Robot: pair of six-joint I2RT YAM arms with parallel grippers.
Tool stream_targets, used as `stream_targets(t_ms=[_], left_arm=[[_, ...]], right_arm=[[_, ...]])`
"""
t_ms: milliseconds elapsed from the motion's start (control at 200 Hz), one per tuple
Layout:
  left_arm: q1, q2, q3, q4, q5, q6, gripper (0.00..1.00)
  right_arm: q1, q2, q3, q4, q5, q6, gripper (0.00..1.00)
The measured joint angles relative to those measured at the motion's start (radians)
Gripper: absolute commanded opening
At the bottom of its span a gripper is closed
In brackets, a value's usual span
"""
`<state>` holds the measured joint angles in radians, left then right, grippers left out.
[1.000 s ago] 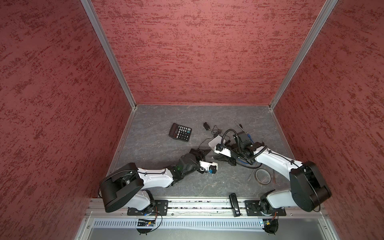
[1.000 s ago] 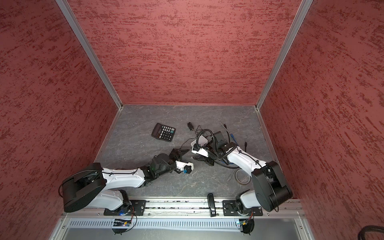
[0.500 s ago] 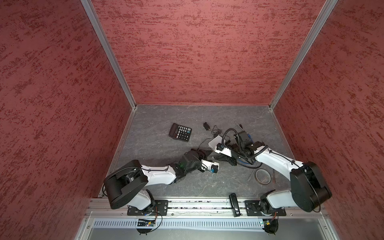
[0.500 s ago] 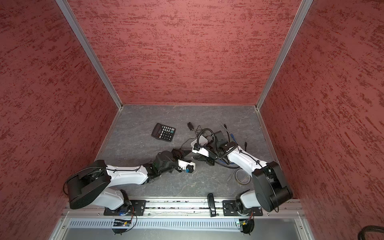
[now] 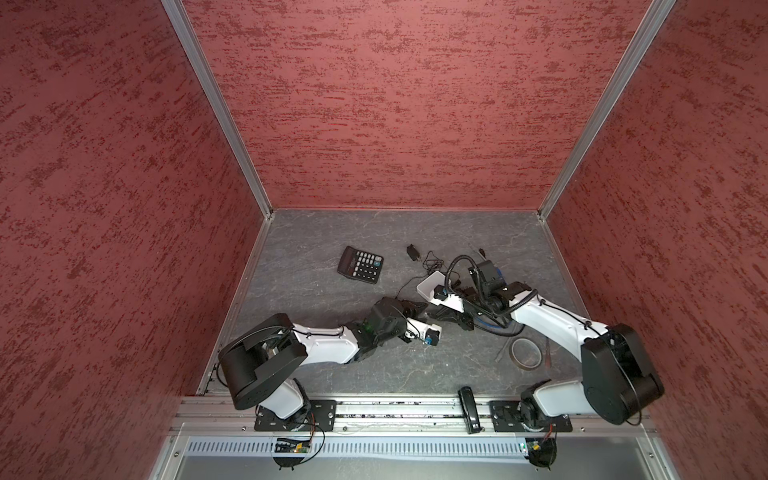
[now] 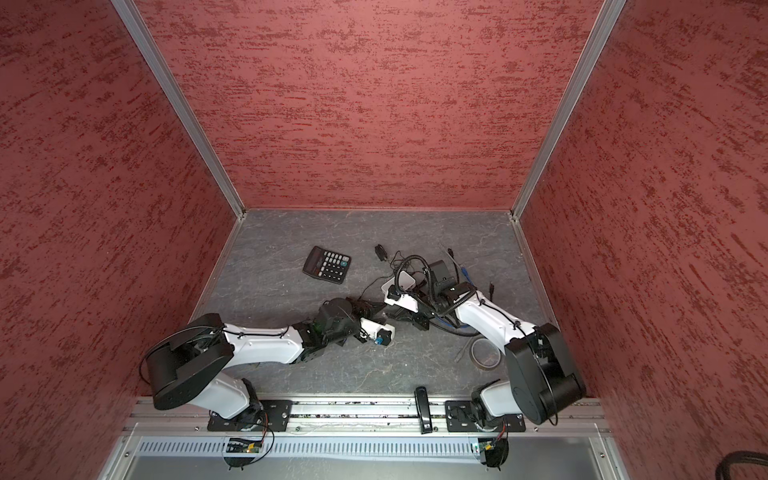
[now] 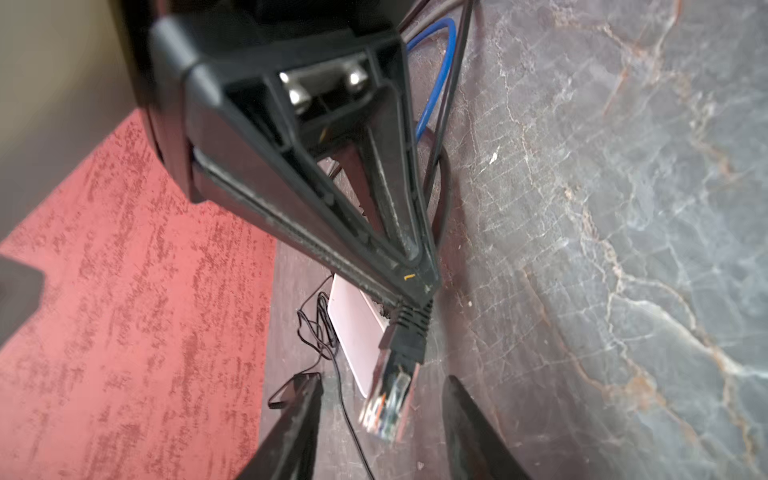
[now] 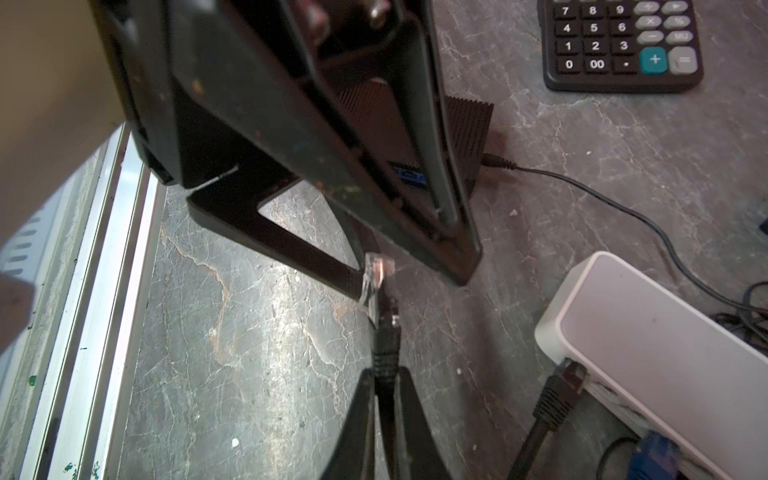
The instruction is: Insert the plug into the switch port
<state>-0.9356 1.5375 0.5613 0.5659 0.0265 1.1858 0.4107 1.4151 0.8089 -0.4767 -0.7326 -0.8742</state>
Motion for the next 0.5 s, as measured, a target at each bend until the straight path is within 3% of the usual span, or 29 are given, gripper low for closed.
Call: stream_targets(t_ms=[331, 501], left_arm=[[0.012, 0.002, 0.018, -0.014, 0.024, 0.015, 0.26], [0.012, 0.002, 0.021, -0.025, 0.032, 0.019, 0.24]], right_arm=[[-0.003, 0.001, 0.007, -0.008, -0.010, -0.002, 0.00], [-0.004, 0.001, 0.010, -0.010, -0.012, -0.004, 0.00]])
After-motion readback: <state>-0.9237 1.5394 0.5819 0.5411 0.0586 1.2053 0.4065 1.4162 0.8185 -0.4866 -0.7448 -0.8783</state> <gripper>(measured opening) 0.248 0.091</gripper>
